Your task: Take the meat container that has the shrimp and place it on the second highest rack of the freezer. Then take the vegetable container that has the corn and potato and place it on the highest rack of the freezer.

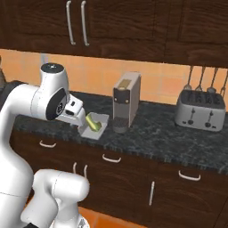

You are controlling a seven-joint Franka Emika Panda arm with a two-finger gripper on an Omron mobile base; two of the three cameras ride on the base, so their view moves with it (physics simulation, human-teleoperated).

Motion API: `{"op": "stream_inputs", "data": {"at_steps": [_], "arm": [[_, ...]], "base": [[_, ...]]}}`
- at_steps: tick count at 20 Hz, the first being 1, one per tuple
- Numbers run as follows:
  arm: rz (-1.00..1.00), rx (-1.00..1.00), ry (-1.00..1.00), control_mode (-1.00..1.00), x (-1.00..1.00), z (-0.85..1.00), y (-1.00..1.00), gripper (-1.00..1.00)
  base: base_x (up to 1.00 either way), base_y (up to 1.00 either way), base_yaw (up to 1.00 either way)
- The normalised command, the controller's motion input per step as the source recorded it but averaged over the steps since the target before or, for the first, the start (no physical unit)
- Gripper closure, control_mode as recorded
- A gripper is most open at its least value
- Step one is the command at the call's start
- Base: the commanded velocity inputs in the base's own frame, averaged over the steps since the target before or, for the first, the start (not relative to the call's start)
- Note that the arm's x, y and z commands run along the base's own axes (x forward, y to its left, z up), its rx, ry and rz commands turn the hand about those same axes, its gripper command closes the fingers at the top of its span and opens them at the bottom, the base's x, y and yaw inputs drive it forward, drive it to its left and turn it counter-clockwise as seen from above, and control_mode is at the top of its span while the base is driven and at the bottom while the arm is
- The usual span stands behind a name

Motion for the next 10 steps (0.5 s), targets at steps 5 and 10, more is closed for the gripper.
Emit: {"op": "stream_inputs", "data": {"at_steps": [5,10], "arm": [[0.0,0.0,0.0,1.0,0.0,0.0,0.0,-1.0],[-0.08,0.0,0.02,-1.0,0.11,-0.21,0.03,-1.0]], "base": [[0.65,0.44,-0.43],[0.45,0.06,-0.13]]}}
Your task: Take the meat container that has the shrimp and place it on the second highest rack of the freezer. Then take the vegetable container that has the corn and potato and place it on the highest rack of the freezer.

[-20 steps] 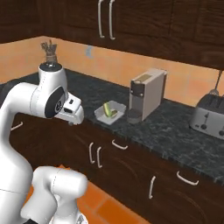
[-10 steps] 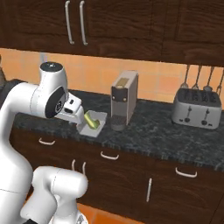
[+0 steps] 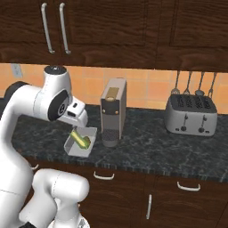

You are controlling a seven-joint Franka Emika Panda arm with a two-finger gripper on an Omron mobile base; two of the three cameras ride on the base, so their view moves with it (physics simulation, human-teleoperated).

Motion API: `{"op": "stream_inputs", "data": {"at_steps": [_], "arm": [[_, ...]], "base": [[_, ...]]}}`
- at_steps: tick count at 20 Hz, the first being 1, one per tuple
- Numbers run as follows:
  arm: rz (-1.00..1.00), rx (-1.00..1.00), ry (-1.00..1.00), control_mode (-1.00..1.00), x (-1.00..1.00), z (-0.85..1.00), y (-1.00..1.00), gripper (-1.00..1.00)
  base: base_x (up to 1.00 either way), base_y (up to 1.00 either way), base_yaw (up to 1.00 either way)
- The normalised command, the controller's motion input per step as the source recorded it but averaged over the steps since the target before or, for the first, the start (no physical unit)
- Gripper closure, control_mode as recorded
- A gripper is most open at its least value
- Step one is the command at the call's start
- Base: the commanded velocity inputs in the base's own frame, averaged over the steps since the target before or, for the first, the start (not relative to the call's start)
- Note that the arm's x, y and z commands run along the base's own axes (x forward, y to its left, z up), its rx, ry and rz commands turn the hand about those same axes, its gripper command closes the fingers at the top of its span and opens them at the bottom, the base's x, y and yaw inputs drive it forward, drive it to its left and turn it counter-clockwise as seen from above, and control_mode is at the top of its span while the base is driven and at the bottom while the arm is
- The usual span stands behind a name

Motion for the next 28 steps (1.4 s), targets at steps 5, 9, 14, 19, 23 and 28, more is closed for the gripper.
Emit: {"op": "stream_inputs", "data": {"at_steps": [5,9,14,19,23,28], "arm": [[-0.25,0.0,0.02,-1.0,0.2,-0.94,0.21,-1.0],[-0.26,0.0,0.15,-1.0,0.48,-0.95,0.26,-1.0],[-0.31,0.01,0.14,-1.0,0.23,-0.74,0.18,-1.0],[-0.36,0.0,0.01,-1.0,0.24,-0.38,0.0,-1.0],[-0.16,0.05,0.0,-1.0,0.21,-0.48,0.01,-1.0],[0.0,0.09,0.0,-1.0,0.79,-0.48,0.03,-1.0]], "base": [[0.0,0.0,0.0],[0.0,0.0,0.0],[0.0,0.0,0.0],[0.0,0.0,0.0],[0.0,0.0,0.0],[0.0,0.0,0.0]]}}
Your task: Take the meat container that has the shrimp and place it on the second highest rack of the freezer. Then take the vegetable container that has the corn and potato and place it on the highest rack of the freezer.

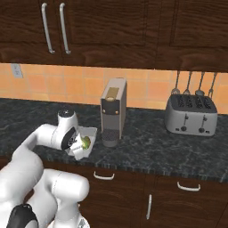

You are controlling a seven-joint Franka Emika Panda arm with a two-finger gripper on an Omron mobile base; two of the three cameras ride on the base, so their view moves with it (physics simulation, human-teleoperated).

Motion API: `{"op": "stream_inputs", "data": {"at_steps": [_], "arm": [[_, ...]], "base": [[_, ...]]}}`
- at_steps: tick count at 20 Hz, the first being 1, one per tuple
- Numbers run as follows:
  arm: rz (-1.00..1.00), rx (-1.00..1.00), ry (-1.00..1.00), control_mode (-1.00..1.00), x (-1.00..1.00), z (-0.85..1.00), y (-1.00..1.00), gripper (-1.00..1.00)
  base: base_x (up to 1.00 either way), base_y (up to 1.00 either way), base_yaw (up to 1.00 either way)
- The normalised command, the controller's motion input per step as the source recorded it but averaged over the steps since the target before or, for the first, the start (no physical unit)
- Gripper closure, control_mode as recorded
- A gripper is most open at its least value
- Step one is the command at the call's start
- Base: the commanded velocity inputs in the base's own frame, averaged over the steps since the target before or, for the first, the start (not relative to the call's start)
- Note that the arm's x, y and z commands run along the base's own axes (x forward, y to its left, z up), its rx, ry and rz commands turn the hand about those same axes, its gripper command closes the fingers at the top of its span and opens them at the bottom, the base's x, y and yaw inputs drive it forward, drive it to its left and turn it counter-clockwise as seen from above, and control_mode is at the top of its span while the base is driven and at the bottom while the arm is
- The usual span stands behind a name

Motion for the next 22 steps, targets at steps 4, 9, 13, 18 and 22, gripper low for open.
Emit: {"op": "stream_inputs", "data": {"at_steps": [4,9,13,18,22], "arm": [[0.0,0.01,0.0,-1.0,0.78,-0.32,0.22,-1.0],[-0.02,0.0,0.04,-1.0,0.28,-0.37,0.18,-1.0],[-0.13,0.0,0.02,-1.0,0.01,-0.29,-0.01,-1.0],[-0.21,0.0,0.01,-1.0,-0.45,-0.41,-0.1,-1.0],[-0.22,0.0,0.04,-1.0,-0.41,-0.31,-0.23,-1.0]], "base": [[0.0,0.0,0.0],[0.0,0.0,0.0],[0.0,0.0,0.0],[0.0,0.0,0.0],[0.0,0.0,0.0]]}}
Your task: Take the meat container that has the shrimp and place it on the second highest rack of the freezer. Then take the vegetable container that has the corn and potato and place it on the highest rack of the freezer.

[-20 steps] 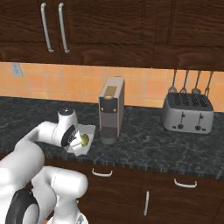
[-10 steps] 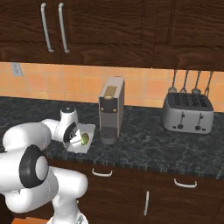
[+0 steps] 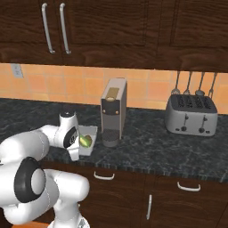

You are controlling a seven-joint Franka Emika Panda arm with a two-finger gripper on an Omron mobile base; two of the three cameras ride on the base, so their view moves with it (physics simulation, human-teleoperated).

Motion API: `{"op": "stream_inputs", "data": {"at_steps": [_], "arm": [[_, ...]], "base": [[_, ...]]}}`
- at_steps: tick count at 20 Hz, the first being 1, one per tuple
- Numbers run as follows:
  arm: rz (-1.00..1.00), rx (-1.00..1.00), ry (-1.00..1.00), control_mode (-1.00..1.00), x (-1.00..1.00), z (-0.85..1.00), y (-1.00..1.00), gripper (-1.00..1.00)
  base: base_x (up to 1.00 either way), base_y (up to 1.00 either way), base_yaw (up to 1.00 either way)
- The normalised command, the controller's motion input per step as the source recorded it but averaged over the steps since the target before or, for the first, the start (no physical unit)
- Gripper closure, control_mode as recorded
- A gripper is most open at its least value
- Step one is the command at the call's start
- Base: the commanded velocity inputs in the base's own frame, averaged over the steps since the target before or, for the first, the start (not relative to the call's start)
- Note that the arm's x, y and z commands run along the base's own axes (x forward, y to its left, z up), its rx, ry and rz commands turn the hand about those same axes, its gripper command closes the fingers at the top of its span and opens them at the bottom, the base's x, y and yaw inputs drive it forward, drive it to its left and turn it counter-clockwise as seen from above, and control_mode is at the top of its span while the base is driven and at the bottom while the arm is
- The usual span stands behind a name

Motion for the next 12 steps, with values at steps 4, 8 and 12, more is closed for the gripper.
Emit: {"op": "stream_inputs", "data": {"at_steps": [4,8,12], "arm": [[-0.17,0.0,0.19,-1.0,0.18,-0.5,-0.03,1.0],[-0.11,0.0,0.18,-1.0,0.14,-0.49,-0.01,1.0],[-0.11,0.0,0.0,-1.0,-0.42,-0.06,-0.09,1.0]], "base": [[0.0,0.0,0.0],[0.0,0.0,0.0],[0.0,0.0,0.0]]}}
